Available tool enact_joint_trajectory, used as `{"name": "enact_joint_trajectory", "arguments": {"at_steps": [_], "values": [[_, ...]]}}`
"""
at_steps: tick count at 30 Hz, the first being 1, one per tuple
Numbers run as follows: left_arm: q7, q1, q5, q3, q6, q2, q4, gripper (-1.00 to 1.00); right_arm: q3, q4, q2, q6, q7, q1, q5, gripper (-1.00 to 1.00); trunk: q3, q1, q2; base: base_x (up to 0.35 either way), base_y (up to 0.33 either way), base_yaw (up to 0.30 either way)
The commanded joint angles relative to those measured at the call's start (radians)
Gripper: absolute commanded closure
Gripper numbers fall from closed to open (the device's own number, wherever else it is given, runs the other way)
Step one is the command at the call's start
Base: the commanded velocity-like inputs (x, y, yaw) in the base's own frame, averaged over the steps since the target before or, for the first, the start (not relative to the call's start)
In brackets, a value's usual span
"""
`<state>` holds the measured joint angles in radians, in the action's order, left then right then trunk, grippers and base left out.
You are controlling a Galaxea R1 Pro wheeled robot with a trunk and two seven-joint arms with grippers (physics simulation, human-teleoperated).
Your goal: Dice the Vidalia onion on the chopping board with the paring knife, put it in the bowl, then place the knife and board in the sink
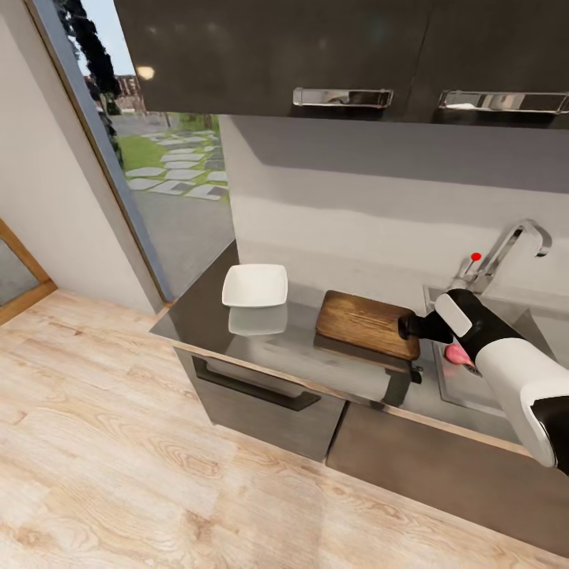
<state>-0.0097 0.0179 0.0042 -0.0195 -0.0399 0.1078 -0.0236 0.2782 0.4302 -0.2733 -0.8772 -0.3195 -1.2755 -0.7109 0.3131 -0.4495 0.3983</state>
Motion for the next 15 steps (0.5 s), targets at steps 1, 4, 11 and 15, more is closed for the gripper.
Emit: {"name": "enact_joint_trajectory", "arguments": {"at_steps": [1, 4, 11, 15], "values": [[-0.001, 0.001, 0.000, -0.002, -0.004, 0.000, -0.002, -1.00, 0.007, 0.001, -0.002, -0.002, -0.008, -0.001, -0.012, 1.00, 0.002, -0.001, 0.002, 0.000, 0.000, 0.000], [-0.001, 0.001, 0.000, -0.002, -0.004, 0.000, -0.002, -1.00, 0.007, 0.001, -0.002, -0.003, -0.008, 0.000, -0.012, 1.00, 0.005, -0.001, 0.002, 0.000, 0.000, 0.000], [-0.001, 0.001, 0.001, -0.002, -0.004, 0.000, -0.002, -1.00, 0.007, 0.001, -0.003, -0.003, -0.010, 0.000, -0.012, 1.00, 0.006, -0.001, 0.002, 0.000, 0.000, 0.000], [-0.001, 0.001, 0.000, -0.002, -0.004, 0.000, -0.002, -1.00, 0.007, 0.001, -0.004, -0.003, -0.010, 0.000, -0.012, 1.00, 0.007, -0.001, 0.002, 0.000, 0.000, 0.000]]}}
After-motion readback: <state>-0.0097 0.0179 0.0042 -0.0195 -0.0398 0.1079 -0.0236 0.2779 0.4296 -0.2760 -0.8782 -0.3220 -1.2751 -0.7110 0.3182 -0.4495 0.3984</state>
